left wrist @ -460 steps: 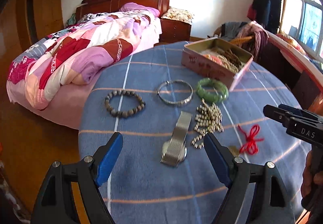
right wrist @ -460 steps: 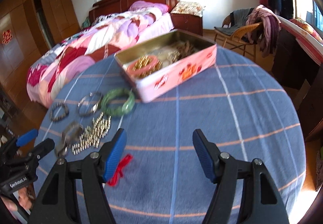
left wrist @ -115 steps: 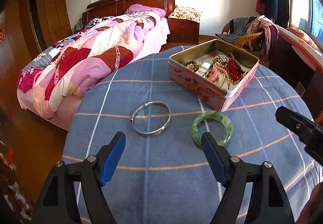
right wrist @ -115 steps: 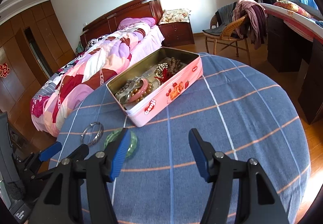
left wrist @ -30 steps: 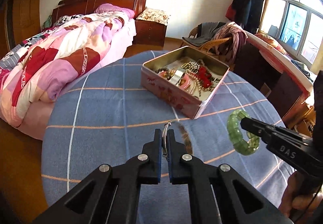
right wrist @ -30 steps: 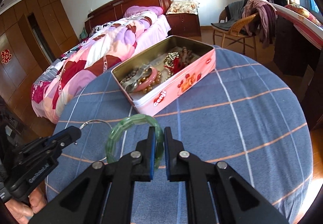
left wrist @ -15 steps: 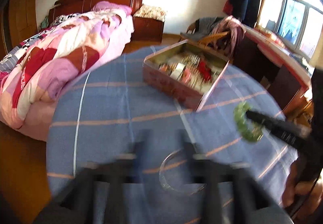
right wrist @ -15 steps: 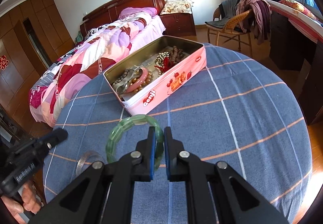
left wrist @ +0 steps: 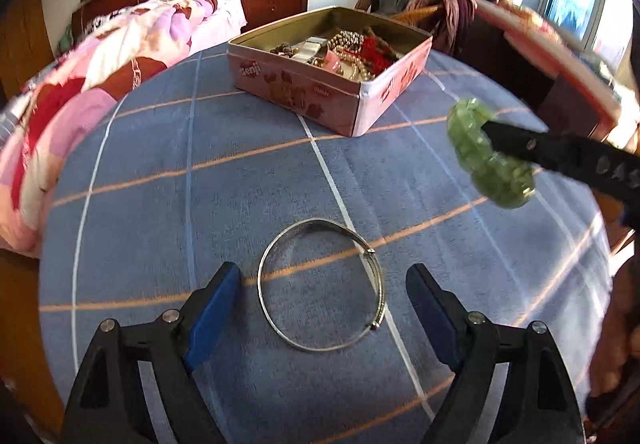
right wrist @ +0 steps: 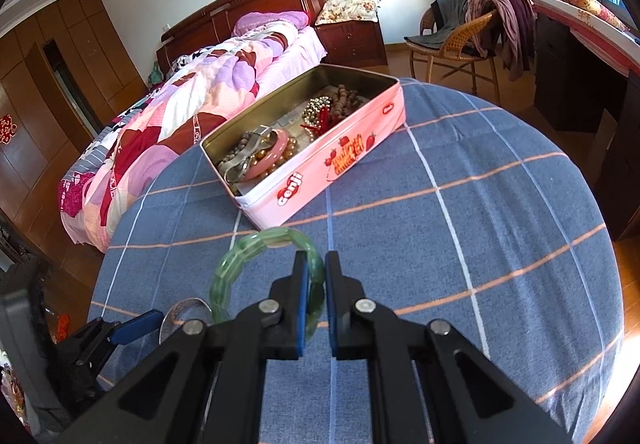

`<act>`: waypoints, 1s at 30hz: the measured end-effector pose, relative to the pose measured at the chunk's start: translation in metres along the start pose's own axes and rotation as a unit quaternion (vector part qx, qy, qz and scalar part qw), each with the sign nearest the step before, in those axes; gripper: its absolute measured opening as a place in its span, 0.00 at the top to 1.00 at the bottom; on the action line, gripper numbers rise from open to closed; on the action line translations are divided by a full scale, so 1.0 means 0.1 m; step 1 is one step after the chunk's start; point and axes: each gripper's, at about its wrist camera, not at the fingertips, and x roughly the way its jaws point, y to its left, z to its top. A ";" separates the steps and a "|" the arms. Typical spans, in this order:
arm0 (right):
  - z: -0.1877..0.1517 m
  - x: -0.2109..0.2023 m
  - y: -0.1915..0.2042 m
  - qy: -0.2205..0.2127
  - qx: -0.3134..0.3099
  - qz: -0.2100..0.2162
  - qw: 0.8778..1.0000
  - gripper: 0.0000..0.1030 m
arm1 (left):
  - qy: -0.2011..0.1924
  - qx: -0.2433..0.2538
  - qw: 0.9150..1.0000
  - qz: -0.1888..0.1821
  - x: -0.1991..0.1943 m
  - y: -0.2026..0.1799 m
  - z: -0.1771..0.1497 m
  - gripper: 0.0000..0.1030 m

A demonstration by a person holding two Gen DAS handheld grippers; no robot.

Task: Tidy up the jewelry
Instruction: 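Lift both bangles and carry them over the pink tin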

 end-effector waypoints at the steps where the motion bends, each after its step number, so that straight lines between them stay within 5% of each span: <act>1: 0.00 -0.01 -0.01 -0.002 0.001 0.000 1.000 0.89 | -0.001 0.009 1.000 0.007 -0.01 -0.02 0.00 0.37; 10: 0.02 -0.04 -0.04 -0.009 0.008 0.000 1.000 0.89 | -0.042 -0.018 0.999 -0.020 -0.21 0.10 0.01 0.38; 21: 0.15 -0.01 -0.14 -0.019 0.012 -0.022 1.000 0.89 | -0.099 -0.014 0.995 -0.007 -0.34 0.02 0.54 0.38; 30: 0.59 0.00 -0.16 -0.053 0.004 -0.041 0.998 0.89 | -0.128 -0.020 0.991 -0.027 -0.25 0.01 0.94 0.38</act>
